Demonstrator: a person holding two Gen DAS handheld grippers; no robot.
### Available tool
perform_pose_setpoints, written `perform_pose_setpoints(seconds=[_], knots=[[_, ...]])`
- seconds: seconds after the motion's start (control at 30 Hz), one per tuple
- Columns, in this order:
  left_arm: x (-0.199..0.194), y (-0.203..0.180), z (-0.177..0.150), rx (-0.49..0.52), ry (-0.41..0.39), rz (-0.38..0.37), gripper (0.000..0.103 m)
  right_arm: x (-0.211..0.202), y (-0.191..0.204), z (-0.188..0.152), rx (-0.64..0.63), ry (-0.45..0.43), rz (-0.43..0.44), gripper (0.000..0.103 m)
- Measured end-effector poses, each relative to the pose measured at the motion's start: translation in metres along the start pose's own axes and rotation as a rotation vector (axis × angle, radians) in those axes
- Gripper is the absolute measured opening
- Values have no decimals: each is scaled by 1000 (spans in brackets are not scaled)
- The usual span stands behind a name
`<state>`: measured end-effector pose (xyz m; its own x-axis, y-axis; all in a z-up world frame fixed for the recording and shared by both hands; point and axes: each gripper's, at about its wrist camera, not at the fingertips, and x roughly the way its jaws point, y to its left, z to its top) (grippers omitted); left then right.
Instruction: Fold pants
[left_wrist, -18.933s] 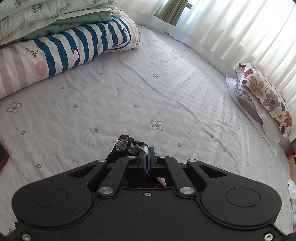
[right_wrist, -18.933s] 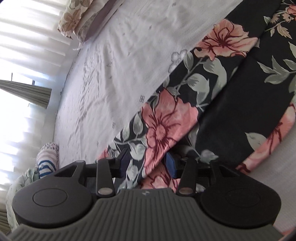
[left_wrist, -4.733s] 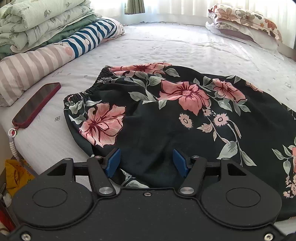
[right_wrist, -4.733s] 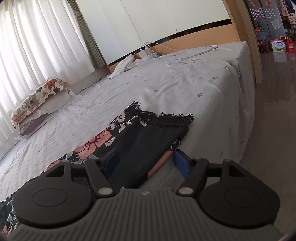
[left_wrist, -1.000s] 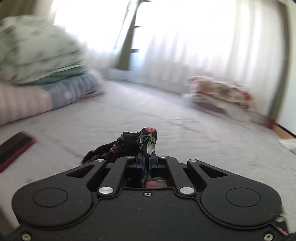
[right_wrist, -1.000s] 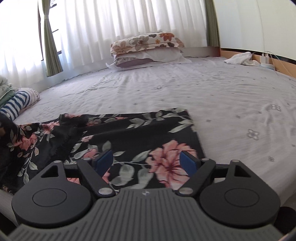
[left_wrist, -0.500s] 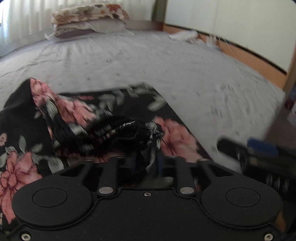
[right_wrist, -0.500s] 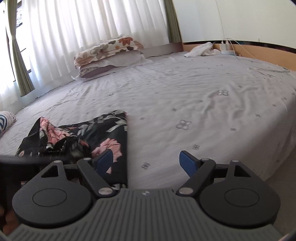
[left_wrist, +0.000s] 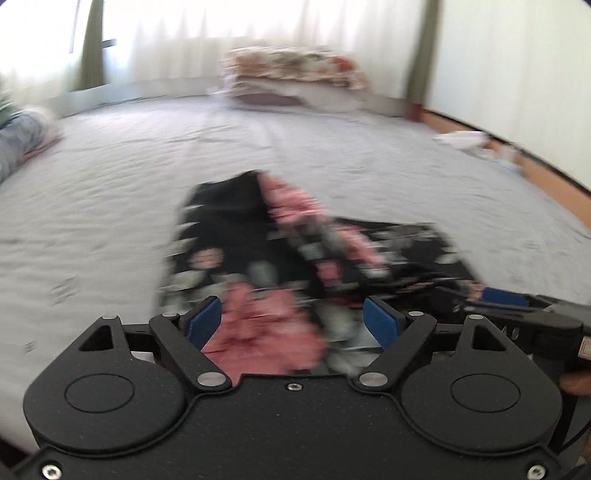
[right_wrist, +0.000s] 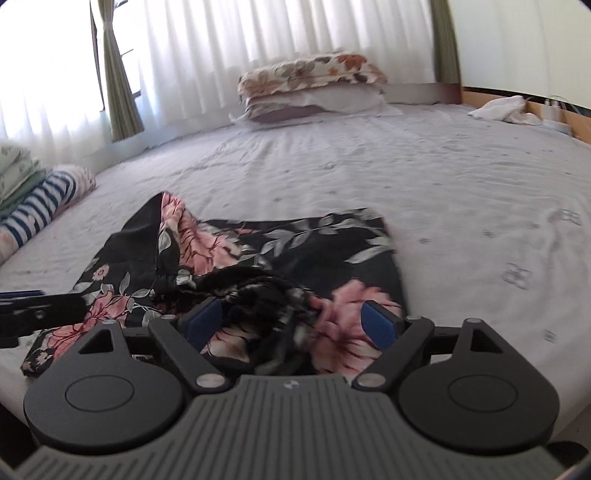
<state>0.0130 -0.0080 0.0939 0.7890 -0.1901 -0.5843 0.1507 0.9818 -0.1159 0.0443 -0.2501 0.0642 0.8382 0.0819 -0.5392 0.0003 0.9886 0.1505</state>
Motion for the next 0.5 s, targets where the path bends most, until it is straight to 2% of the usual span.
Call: perform_pose_setpoints(seconds=[0.03,0.07,0.1,0.13,0.27,0.4,0.43,0.5], knots=[[0,7,-2,-7,1,24,83,10,3,1,2,14,-9,89],[1,14,-4,-11,2,43,82,18,3,3,9,30,-15,71],[3,19,-5,-16,7,63,81,21,3,5,28,44,-14,56],[4,24,-7,-20,13,83,79,19,1,7,62,48,-16,23],[8,36,-15,-26,19,106,78,-15,-11,8,158,-12,-35,22],[20,39,-25,-7,55,115,76,-39,-21,-2,195,-15,-81,23],[24,39,-28,0,66,118,76,-38,-23,-5,190,4,-99,29],[29,38,-32,15,82,125,75,-31,-27,-13,169,54,-146,54]])
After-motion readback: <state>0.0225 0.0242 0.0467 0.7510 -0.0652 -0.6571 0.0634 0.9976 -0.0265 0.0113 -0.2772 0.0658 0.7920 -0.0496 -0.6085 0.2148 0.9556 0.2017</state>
